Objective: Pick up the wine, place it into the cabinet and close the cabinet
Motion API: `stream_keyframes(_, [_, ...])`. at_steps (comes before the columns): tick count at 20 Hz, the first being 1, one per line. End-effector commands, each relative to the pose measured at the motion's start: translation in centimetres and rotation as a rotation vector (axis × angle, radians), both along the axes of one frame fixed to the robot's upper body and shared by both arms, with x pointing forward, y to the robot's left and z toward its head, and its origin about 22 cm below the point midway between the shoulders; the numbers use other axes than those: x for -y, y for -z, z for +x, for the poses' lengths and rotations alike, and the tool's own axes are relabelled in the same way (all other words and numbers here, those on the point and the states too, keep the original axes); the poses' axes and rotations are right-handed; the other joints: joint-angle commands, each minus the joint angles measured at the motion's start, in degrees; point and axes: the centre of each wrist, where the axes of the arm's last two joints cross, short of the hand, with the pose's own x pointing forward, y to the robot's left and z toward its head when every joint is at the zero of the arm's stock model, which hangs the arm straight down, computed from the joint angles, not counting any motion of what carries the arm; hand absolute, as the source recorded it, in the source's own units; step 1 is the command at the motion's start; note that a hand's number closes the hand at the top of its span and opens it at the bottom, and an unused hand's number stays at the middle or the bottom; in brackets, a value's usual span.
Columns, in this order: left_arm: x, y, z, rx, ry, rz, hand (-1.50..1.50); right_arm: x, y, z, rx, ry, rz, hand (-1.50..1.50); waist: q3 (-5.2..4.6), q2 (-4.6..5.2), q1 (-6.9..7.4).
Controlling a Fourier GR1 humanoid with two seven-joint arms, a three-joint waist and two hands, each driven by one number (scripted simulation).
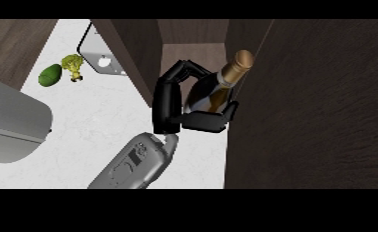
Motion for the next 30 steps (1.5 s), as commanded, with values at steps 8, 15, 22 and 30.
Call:
stream_keyframes(8, [-0.7, 1.4, 1.9, 0.031, -0.062, 0.069, 1.5, 0.2, -0.8, -3.7, 0.052, -0.036, 0.018, -1.5, 0.02, -0.09, 0.13])
stream_keyframes(15, [-5.2, 1.8, 4.6, 0.027, -0.096, 0.016, 1.5, -0.5, -1.2, -1.3, 0.041, -0.021, 0.023, -1.5, -0.01, -0.02, 0.62])
stream_keyframes(22, [-3.8, 2.5, 6.3, -0.02, -0.073, 0.023, 1.5, 0.2, -0.3, -2.9, 0.057, -0.037, 0.05, -1.5, 0.03, 0.01, 0.04])
stream_keyframes(30, [-2.4, 3.0, 8.0, -0.068, -0.108, 0.052, 1.5, 0.0, -1.0, -2.6, 0.027, -0.046, 0.049, -1.5, -0.01, 0.15, -0.78])
